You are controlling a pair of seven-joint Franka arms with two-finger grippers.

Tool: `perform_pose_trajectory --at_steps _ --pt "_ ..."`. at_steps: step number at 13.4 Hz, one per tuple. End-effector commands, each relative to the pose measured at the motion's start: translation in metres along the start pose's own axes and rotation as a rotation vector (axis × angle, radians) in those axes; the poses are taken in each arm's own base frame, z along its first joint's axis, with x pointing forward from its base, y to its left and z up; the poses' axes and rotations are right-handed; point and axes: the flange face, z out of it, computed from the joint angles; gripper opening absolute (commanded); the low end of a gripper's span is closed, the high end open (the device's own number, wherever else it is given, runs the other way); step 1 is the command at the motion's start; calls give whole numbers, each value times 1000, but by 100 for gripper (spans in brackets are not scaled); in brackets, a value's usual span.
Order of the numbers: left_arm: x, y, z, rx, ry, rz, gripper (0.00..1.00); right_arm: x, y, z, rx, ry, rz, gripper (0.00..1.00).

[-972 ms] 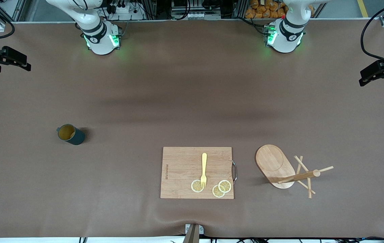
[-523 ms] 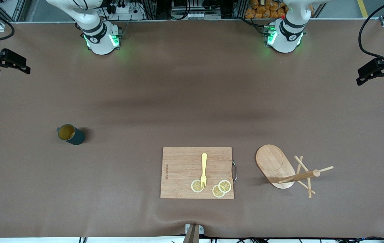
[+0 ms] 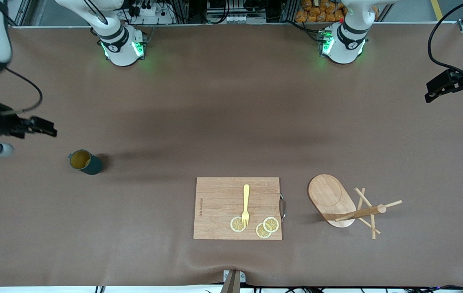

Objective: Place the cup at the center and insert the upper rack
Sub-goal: 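Move the right gripper toward the teal mug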

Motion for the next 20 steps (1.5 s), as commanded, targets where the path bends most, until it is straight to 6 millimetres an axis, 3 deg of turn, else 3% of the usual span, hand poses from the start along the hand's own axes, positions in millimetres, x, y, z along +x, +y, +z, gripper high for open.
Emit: perform_pose_trajectory --at_steps 1,6,8,11,16,20 --pt "-6 2 -7 -17 6 -12 100 17 0 36 0 -34 -2 100" --pt "-6 0 -6 -20 4 -6 100 42 11 112 8 -63 11 100" --pt "-5 0 -6 -22 5 -7 100 42 18 149 7 -50 22 100" --pt "-6 -8 -8 -27 8 -22 100 36 21 186 9 -70 29 100" --pt "-5 -14 -4 -20 -12 -33 100 37 27 237 15 -114 36 100" --pt "-6 -15 -5 -20 -10 -35 100 39 32 262 20 -136 45 100"
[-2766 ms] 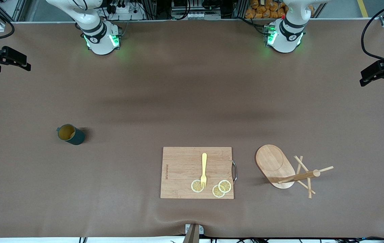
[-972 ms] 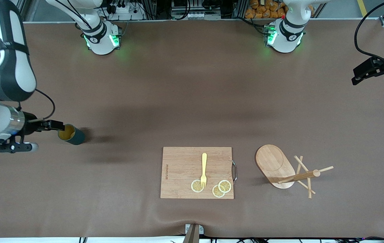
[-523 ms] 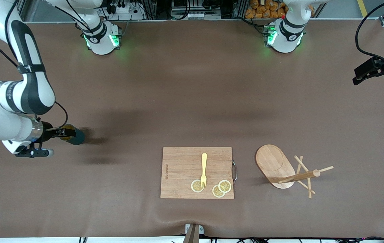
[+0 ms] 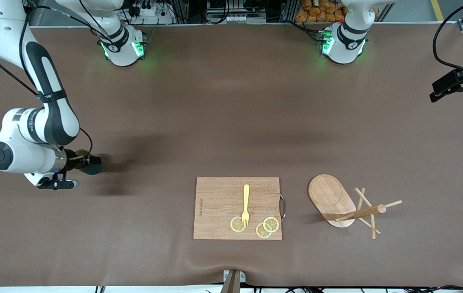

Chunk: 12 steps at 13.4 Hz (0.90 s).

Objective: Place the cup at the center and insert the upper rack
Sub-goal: 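Move the right gripper toward the teal mug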

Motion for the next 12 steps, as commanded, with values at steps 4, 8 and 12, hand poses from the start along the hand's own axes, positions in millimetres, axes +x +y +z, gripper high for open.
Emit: perform_pose_trajectory --at_steps 4,8,12 --pt "-6 1 -7 -17 2 -4 100 3 9 22 7 -24 11 100" --pt "-7 1 -8 -17 3 -3 100 3 10 28 -1 -40 -14 43" --pt "-7 2 -14 -20 17 -3 100 3 15 25 1 -33 -53 0"
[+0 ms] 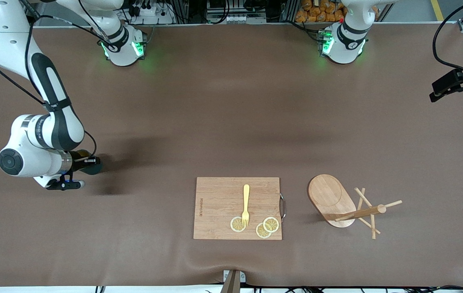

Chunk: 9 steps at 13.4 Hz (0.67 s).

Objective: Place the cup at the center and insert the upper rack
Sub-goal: 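Move the right gripper toward the teal mug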

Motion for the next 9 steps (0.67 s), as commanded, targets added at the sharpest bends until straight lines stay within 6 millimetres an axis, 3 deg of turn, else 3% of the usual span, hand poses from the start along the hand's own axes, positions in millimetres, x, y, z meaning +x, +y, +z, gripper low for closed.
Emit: perform_pose_trajectory --at_steps 1,6,9 --pt "-7 1 -13 -20 15 -2 100 0 6 -4 -2 5 -13 0" --pt "-9 1 -14 -39 6 -2 100 4 -18 -25 -11 42 -36 0" --pt "-11 0 -14 -38 -3 -3 100 3 -64 -38 -18 52 -21 0"
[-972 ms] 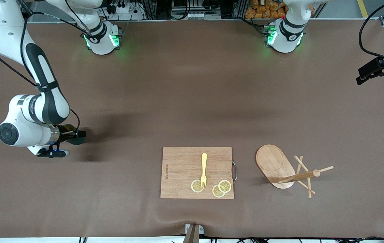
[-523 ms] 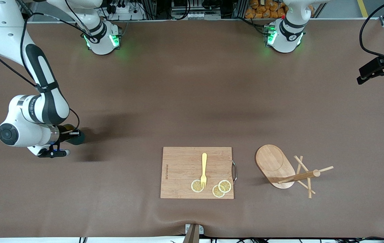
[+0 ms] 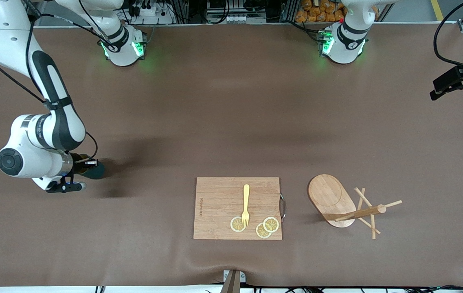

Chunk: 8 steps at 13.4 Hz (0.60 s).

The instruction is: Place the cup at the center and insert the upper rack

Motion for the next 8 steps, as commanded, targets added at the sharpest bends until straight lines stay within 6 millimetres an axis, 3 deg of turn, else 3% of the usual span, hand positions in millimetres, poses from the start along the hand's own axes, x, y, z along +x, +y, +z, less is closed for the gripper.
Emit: perform_pose_trajectory --at_steps 1,6,8 --pt "-10 -6 -7 -17 -15 -13 100 -4 -52 -18 -16 11 45 0" --pt "-19 2 -10 -13 -35 -15 100 -21 -173 -22 -52 -5 -6 0" --pt "-16 30 -4 -12 -41 24 100 -30 -215 -17 -14 -15 59 0"
